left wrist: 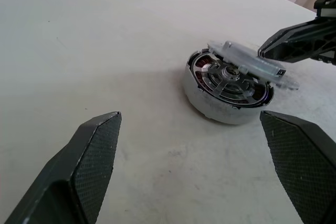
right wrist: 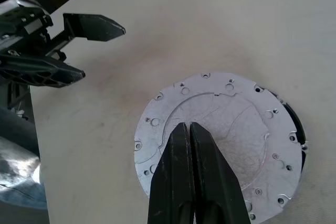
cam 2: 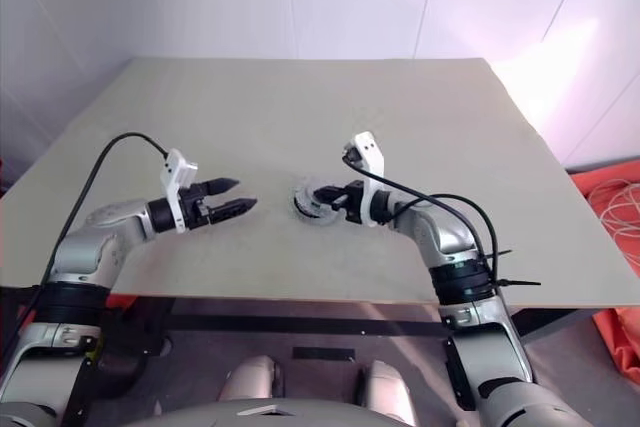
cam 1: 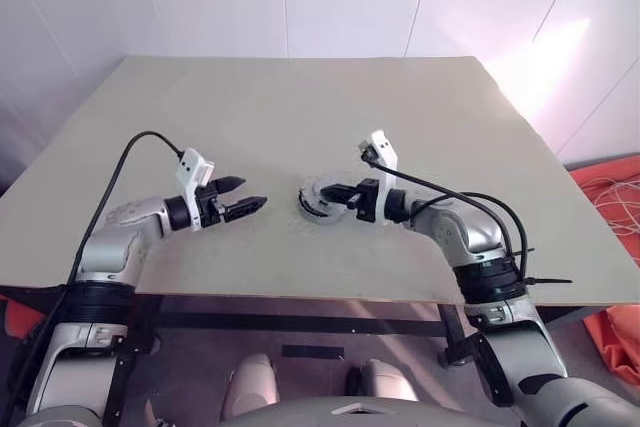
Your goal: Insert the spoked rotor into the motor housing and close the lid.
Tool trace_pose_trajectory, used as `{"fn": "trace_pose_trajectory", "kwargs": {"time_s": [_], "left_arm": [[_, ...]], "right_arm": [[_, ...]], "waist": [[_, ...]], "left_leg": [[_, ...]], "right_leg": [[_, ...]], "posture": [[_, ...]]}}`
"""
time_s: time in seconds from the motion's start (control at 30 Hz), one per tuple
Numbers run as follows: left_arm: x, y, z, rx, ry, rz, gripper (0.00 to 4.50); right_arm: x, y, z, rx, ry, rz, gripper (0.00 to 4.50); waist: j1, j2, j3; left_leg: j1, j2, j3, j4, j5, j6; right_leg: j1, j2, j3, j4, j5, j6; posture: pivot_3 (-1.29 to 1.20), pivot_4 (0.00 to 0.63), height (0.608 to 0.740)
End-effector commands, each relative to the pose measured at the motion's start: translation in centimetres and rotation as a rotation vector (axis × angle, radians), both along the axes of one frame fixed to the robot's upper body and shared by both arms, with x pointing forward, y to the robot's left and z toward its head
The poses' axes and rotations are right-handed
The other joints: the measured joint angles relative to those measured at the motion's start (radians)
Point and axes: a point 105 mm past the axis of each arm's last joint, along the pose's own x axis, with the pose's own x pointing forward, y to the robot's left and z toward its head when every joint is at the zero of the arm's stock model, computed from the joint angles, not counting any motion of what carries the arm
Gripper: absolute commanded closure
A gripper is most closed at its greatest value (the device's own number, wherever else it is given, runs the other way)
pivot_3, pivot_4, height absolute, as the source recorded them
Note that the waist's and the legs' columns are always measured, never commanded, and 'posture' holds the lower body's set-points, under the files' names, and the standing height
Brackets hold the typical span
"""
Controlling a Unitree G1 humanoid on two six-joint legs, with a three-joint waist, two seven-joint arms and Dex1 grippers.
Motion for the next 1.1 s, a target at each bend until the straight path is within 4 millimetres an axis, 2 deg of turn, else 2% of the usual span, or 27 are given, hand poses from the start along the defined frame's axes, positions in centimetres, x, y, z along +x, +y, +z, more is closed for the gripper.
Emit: {"fn": "trace_pose_trajectory", "kwargs": {"time_s": [0.03,0.13,0.37,0.6,0.7,0.8,1.0,1.1], "left_arm": [[0.2,0.8,1.8,0.006,-0.064,0.020,0.00],[0.3,1.1,2.1,0.009,-0.068,0.030,0.00],[0.2,1.0,2.1,0.008,-0.069,0.031,0.00],[0.2,0.5,2.1,-0.001,-0.069,0.021,0.00],[0.2,0.2,2.0,-0.006,-0.067,0.016,0.00],[0.3,-0.1,1.9,-0.012,-0.068,0.008,0.00],[0.4,-1.3,1.8,-0.030,-0.058,-0.027,0.00],[0.2,-1.9,1.5,-0.039,-0.043,-0.053,0.00]], "right_arm": [[0.7,0.9,0.7,0.005,-0.035,0.002,4.46],[1.1,1.0,0.2,0.006,-0.019,-0.016,4.46],[1.2,0.6,-1.7,-0.049,0.004,-0.032,4.46],[1.1,0.1,-3.2,-0.074,0.038,-0.053,4.46],[1.7,-0.1,-1.8,0.035,0.043,-0.093,4.46],[2.2,-0.4,0.2,0.081,-0.035,-0.100,4.46],[2.3,-0.9,2.8,0.062,-0.193,-0.075,4.46],[1.8,-1.1,4.5,0.085,-0.261,-0.042,4.46]], "waist": [[0.000,0.000,0.000],[-0.001,0.000,0.000],[-0.001,-0.001,0.000],[-0.001,-0.002,-0.001],[-0.001,-0.002,-0.001],[0.000,-0.002,-0.001],[0.000,-0.002,-0.001],[-0.001,-0.002,-0.001]], "left_leg": [[0.000,0.000,0.000,0.000,0.000,0.000],[0.000,0.000,0.000,0.000,0.000,0.000],[0.000,0.000,0.000,0.000,0.000,0.000],[0.006,0.000,0.000,0.000,0.000,0.000],[0.009,0.000,0.000,0.000,0.000,0.000],[0.010,0.000,0.000,0.000,-0.002,0.003],[0.006,0.000,0.000,0.000,-0.002,0.003],[0.002,0.000,0.000,0.000,0.000,0.000]], "right_leg": [[0.000,0.000,0.000,0.000,0.000,0.000],[0.000,0.000,0.000,0.000,0.003,-0.005],[0.000,0.000,0.000,0.000,0.003,-0.005],[0.007,0.000,0.000,0.000,0.000,0.001],[0.010,0.000,0.000,0.000,-0.001,0.001],[0.010,0.000,0.000,0.000,-0.001,0.001],[0.006,0.000,0.000,0.000,0.000,0.001],[0.002,0.000,0.000,0.000,0.003,-0.005]], "posture": [[0.00,0.000,0.740],[0.00,0.000,0.740],[0.00,0.000,0.740],[0.00,0.000,0.740],[0.00,0.000,0.740],[0.00,0.000,0.740],[0.00,0.000,0.740],[0.00,0.000,0.740]]}}
